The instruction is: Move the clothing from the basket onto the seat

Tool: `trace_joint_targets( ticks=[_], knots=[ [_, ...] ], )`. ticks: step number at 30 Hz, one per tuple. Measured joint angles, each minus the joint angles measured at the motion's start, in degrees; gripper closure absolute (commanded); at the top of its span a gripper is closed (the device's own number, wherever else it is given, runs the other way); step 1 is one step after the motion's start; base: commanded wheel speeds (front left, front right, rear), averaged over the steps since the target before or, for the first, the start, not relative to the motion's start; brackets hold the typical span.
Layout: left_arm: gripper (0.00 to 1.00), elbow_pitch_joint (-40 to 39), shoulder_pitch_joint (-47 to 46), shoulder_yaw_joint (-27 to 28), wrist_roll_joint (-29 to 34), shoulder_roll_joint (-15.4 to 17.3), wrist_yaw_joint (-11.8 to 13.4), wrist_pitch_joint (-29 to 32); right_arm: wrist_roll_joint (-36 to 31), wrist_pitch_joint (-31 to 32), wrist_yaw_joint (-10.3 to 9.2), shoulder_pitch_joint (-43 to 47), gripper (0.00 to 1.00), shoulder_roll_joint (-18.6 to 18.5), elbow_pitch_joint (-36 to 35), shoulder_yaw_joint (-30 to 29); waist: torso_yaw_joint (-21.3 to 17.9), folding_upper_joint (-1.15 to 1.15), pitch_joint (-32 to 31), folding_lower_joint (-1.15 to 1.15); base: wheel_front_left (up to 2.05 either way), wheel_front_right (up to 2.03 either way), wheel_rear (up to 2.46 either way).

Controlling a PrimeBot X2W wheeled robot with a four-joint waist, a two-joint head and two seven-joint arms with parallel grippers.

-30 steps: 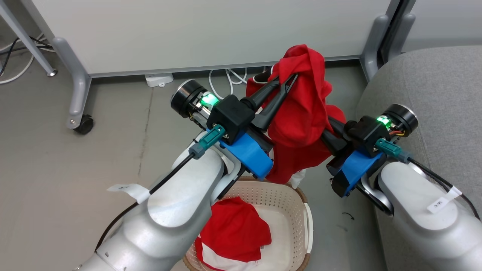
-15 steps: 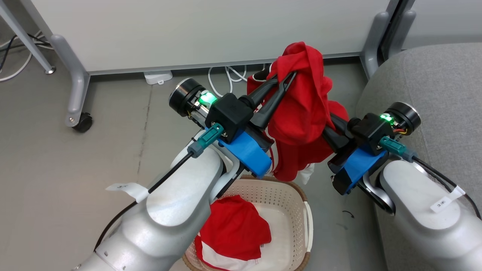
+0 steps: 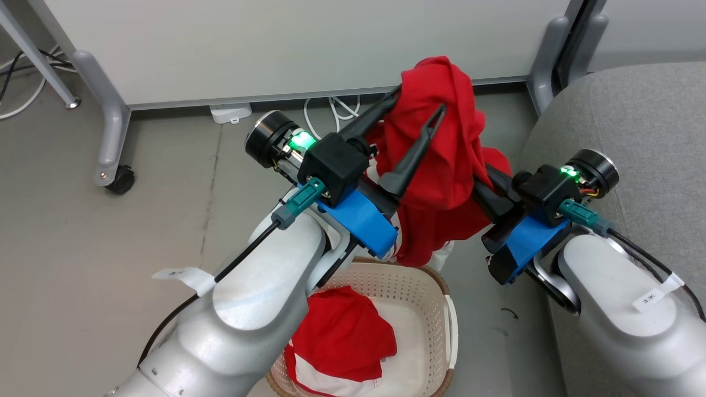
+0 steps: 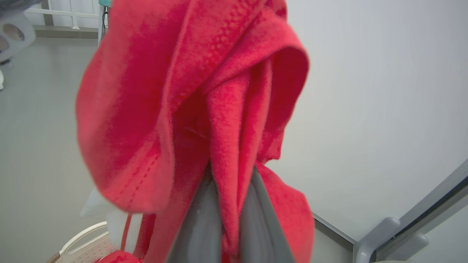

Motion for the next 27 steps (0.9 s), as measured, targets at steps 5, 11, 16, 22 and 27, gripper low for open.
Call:
trace_joint_targets(
  ticks=[5, 11, 16, 22, 27],
  knots=[
    [0.0, -0.07, 0.04, 0.38, 0.65, -0.08, 0.0, 0.0, 0.0, 0.0, 0.0, 0.48, 1.0, 0.05, -0.27, -0.57, -0.04, 0.0, 0.01, 0.0, 0.0, 0.0, 0.0],
    [0.0, 0.08, 0.68, 0.86, 0.8, -0.01, -0.01, 0.0, 0.09, 0.0, 0.0, 1.27, 1.0, -0.03, -0.97, -4.9, -0.22, 0.0, 0.55, 0.0, 0.0, 0.0, 0.0],
    [0.0, 0.54, 1.57, 1.02, 1.16, 0.6, -0.02, 0.0, -0.45, 0.01, 0.0, 3.15, 1.0, 0.12, -2.45, -9.31, -0.92, 0.0, 1.52, 0.0, 0.0, 0.0, 0.0],
    [0.0, 0.99, 2.58, 0.97, 1.35, 1.62, -0.03, 0.0, -1.54, 0.01, 0.0, 5.34, 1.0, 0.73, -4.98, -15.16, -2.61, 0.0, 2.63, 0.0, 0.0, 0.0, 0.0],
    [0.0, 1.08, 3.17, 1.02, 1.62, 2.3, -0.04, 0.0, -2.25, 0.01, 0.0, 7.12, 1.0, 1.32, -7.01, -18.9, -4.63, 0.0, 3.31, 0.0, 0.0, 0.0, 0.0]
  ],
)
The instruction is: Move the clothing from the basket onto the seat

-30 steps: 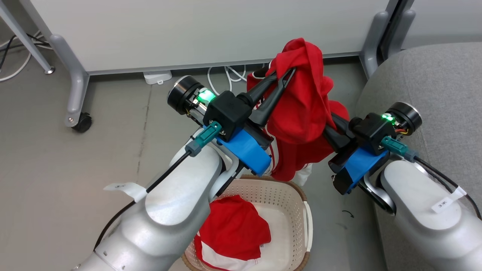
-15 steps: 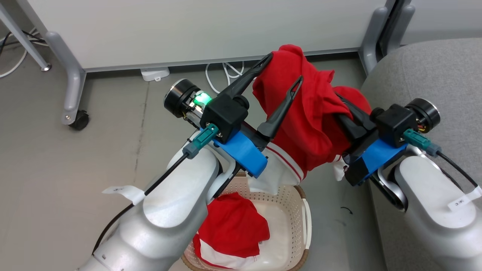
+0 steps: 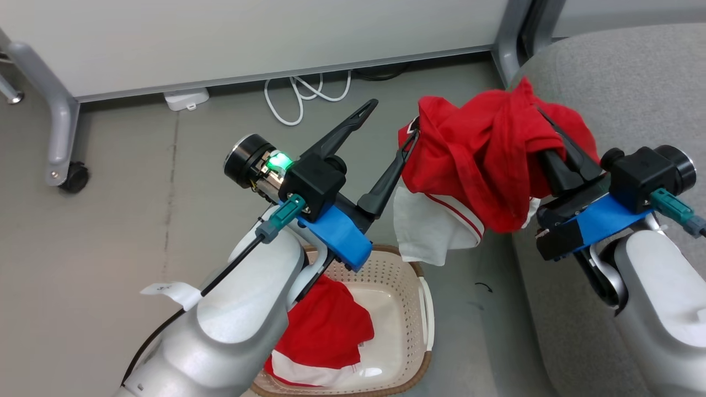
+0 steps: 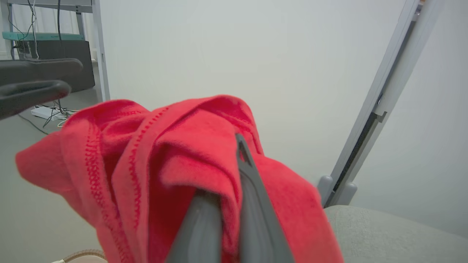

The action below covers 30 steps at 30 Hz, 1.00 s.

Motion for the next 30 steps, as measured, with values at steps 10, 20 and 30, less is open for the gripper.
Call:
trace_joint_targets(
  ticks=[10, 20, 30],
  knots=[
    [0.0, -1.53, 0.66, -1.0, 0.64, 0.16, -0.03, 0.0, -0.64, 0.0, -0.01, 4.39, 1.0, 1.41, -3.16, -6.57, -4.89, 0.0, 1.46, 0.0, 0.0, 0.0, 0.0],
    [0.0, -2.87, 1.01, -2.81, 1.33, 0.16, -0.04, 0.0, -0.91, 0.0, -0.01, 8.53, 1.0, 2.41, -5.69, -12.22, -10.24, 0.0, 2.69, 0.0, 0.0, 0.0, 0.0],
    [0.0, -3.19, 1.0, -5.43, 2.13, 0.03, -0.05, 0.0, -2.21, 0.0, -0.01, 11.76, 1.0, 3.81, -7.92, -16.44, -14.67, 0.0, 3.64, 0.0, 0.0, 0.0, 0.0]
  ],
)
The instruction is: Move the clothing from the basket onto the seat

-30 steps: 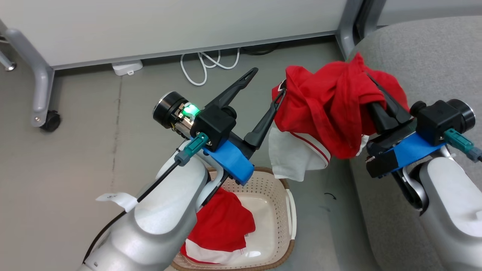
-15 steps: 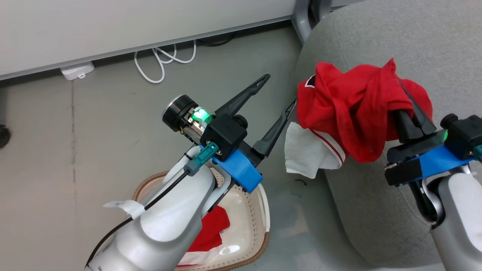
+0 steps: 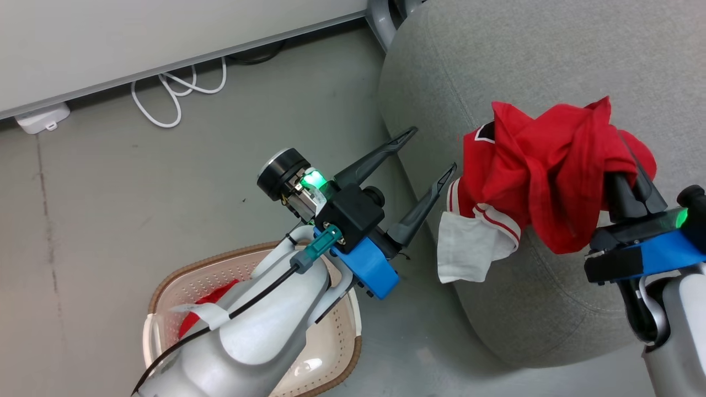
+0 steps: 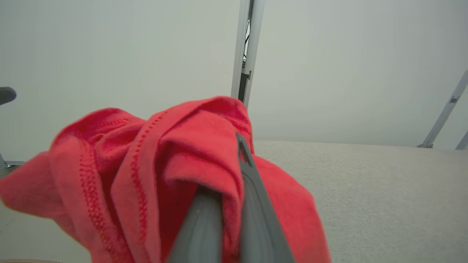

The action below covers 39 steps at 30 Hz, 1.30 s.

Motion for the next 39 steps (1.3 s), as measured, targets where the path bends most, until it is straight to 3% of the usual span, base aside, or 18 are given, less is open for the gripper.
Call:
trace_joint_targets(
  ticks=[15, 22, 29, 39],
  knots=[
    [0.0, -0.52, -0.05, -0.27, 0.13, 0.16, 0.0, 0.0, 0.23, 0.0, 0.0, 2.42, 1.0, 3.54, -6.09, -7.78, -1.57, 0.0, 1.35, 0.0, 0.0, 0.0, 0.0],
    [0.0, -0.97, -0.89, 0.35, 0.92, 1.02, 0.0, 0.0, -1.01, 0.0, 0.0, -3.42, 1.0, 3.87, -9.16, -10.37, -1.52, 0.0, 3.93, 0.0, 0.0, 0.0, 0.0],
    [0.0, -1.08, -3.66, -0.45, 1.53, 1.56, 0.0, 0.0, -1.55, -0.01, 0.01, -13.98, 1.0, -0.13, -9.8, -14.94, -1.13, 0.0, 8.75, 0.0, 0.0, 0.0, 0.0],
    [0.0, -1.92, -10.83, -2.52, 2.58, 2.69, 0.0, 0.1, -0.99, -0.01, 0.01, -27.62, 1.0, -11.45, -4.7, -24.82, 1.31, 0.0, 20.15, 0.01, 0.0, 0.0, 0.0]
  ],
)
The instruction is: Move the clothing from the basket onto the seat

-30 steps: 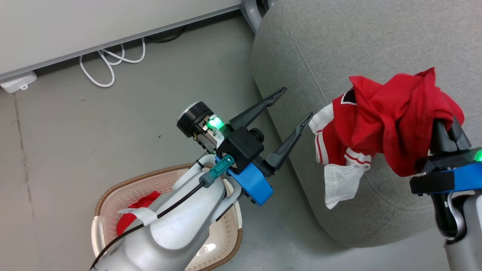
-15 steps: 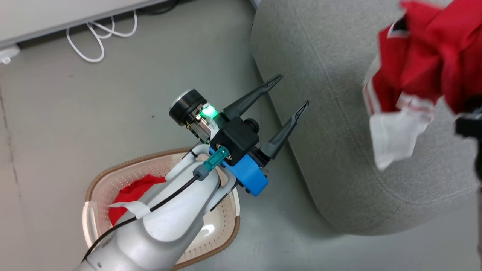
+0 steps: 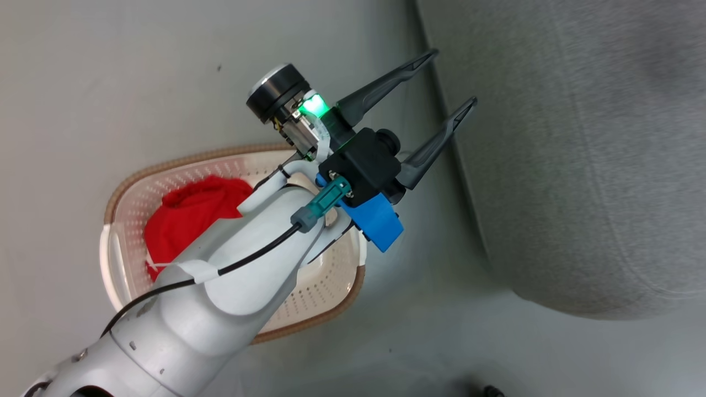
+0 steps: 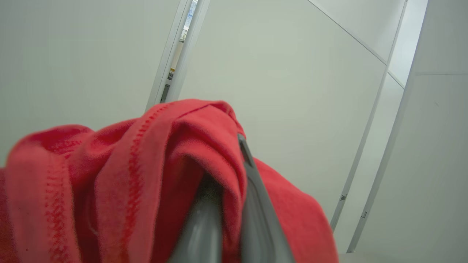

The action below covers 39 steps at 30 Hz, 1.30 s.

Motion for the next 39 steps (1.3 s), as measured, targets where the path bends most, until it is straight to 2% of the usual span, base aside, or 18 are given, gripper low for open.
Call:
trace_joint_targets(
  ticks=[2, 3, 5, 9, 22, 26, 27, 28, 34, 39],
  knots=[
    [0.0, -0.05, -1.53, -0.93, 0.11, 0.19, 0.0, 0.0, 0.03, 0.01, 0.0, -2.54, 1.0, -2.6, 4.49, -0.88, 0.96, 0.0, 2.92, 0.0, 0.0, 0.0, 0.0],
    [0.0, -0.05, -1.53, -0.93, 0.11, 0.19, 0.0, 0.0, 0.03, 0.01, 0.0, -2.54, 1.0, -2.6, 4.49, -0.88, 0.96, 0.0, 2.92, 0.0, 0.0, 0.0, 0.0],
    [0.0, -0.02, -2.66, -1.21, 0.31, 0.12, 0.0, -0.01, 0.19, 0.0, 0.0, -4.74, 1.0, -4.39, 8.98, -2.4, 2.13, 0.0, 5.21, 0.01, 0.0, 0.0, 0.0],
    [0.0, -0.14, -3.32, -1.21, 0.31, -0.31, 0.0, -0.03, -0.02, 0.01, 0.0, -5.44, 1.0, -5.04, 15.19, -2.7, 3.83, 0.0, 7.24, 0.01, 0.0, 0.0, 0.0],
    [0.0, -0.74, -3.32, -0.92, 0.49, -0.77, 0.0, -0.1, -1.08, 0.0, 0.0, -1.05, 1.0, 1.18, 29.59, -4.63, 5.5, 0.0, 8.67, 0.0, 0.0, 0.0, 0.0],
    [0.0, -0.85, -3.2, -0.77, 0.67, -0.75, 0.0, -0.1, -1.01, 0.0, 0.0, -0.1, 1.0, 2.25, 31.56, -4.79, 5.47, 0.0, 8.43, 0.0, 0.0, 0.0, 0.0],
    [0.0, -0.85, -3.05, -0.64, 0.67, -0.65, 0.0, -0.1, -0.91, 0.0, 0.0, -0.1, 0.97, 2.52, 31.34, -4.91, 5.41, 0.0, 8.27, 0.0, 0.0, 0.0, 0.0],
    [0.0, -0.85, -2.84, -0.55, 0.67, -0.58, 0.0, -0.1, -0.85, 0.0, 0.0, 0.01, 0.0, 2.75, 30.78, -4.98, 5.33, 0.0, 8.04, 0.0, 0.0, 0.0, 0.0],
    [0.0, -0.97, -0.96, 0.52, 0.47, -0.47, 0.08, -0.1, -0.79, 0.0, 0.0, 3.94, 0.0, 3.64, 26.37, -4.71, 4.83, 0.0, 5.74, -0.01, 0.0, 0.0, 0.0],
    [0.0, -1.2, 1.66, 1.86, 0.14, -0.63, 0.4, -0.1, -1.82, 0.0, 0.0, 10.28, 0.0, 6.13, 20.68, -6.33, 4.64, 0.0, 2.64, -0.01, 0.0, 0.0, 0.0]
  ],
)
